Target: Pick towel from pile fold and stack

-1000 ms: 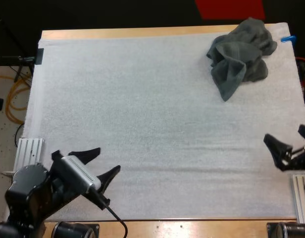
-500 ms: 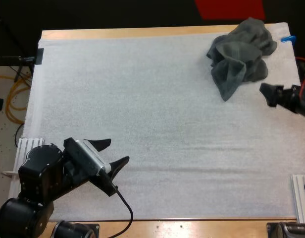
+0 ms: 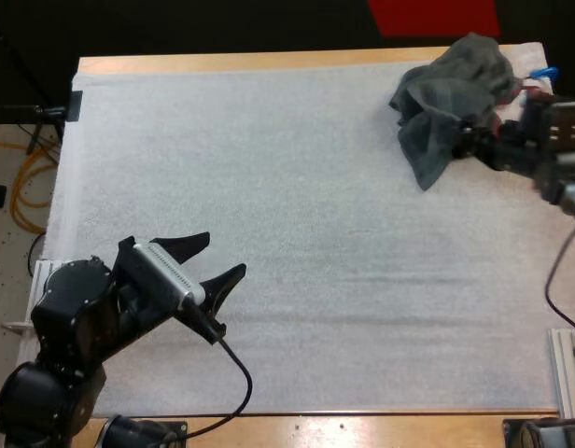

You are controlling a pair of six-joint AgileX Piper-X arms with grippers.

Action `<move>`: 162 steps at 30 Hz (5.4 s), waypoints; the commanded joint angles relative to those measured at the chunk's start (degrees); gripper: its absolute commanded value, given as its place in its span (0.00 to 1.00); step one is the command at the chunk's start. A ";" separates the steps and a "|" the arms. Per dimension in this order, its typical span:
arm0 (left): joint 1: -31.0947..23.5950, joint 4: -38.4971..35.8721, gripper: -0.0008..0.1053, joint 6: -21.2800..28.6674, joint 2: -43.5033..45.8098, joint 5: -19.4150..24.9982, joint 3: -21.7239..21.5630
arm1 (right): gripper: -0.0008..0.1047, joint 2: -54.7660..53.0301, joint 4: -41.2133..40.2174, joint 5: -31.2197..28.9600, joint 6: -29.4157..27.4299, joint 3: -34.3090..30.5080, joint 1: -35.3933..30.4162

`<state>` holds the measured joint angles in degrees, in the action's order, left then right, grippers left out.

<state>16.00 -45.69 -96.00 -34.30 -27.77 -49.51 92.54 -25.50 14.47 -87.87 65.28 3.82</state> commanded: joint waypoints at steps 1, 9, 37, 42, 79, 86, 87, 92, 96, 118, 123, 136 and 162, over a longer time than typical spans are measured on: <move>0.18 1.01 0.58 -0.58 -0.33 0.14 -0.30 | 0.86 1.90 1.75 -1.67 1.76 0.90 0.27; 0.18 1.01 0.58 -2.81 -1.64 -1.64 -0.30 | 0.63 13.78 2.70 -1.81 7.15 6.65 0.45; 0.18 0.66 0.58 -5.77 -1.64 -8.50 -0.86 | 0.01 -17.56 -3.35 3.32 -2.38 9.87 0.45; 0.18 -0.06 0.58 -5.76 -1.64 -9.12 -3.71 | 0.01 -27.41 -10.96 3.32 -2.38 9.87 0.45; 0.18 -13.17 0.58 -4.04 1.49 -7.55 -8.37 | 0.06 -8.15 -21.47 -9.56 -3.47 -1.39 29.28; 0.18 -13.17 0.58 -4.04 1.49 -7.55 -8.37 | 0.84 -7.78 -22.91 -9.55 -3.65 -0.44 22.27; 0.18 -13.17 0.58 -4.04 1.49 -7.55 -8.37 | 0.86 -8.19 -24.17 -9.55 -3.64 0.06 21.28; 0.18 -13.17 0.58 -4.04 1.49 -7.55 -8.37 | 0.78 -12.02 -28.90 -9.86 -4.90 0.24 19.67; 0.18 -13.17 0.58 -4.04 1.49 -7.55 -8.37 | 0.69 -16.80 -33.46 -9.91 -6.02 0.24 19.88; 0.18 -17.51 0.58 -4.04 1.49 -4.80 -8.37 | 0.69 -37.40 -46.62 -5.50 -1.95 -10.43 19.86; 0.18 -17.51 0.58 -4.04 1.49 -4.03 -8.37 | 0.69 -37.70 -38.97 -5.20 -0.49 -19.32 19.86; 0.18 -19.11 0.58 -4.04 1.49 -4.04 -7.98 | 0.69 -28.22 -17.23 -1.74 8.73 -27.64 19.86; 0.18 -21.34 0.58 -4.04 1.49 -4.04 -3.96 | 0.02 -6.55 -6.59 6.55 13.07 -27.64 19.86</move>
<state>16.00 -67.12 -100.02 -33.19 -31.93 -53.40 85.80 -31.19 20.31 -74.97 37.62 23.64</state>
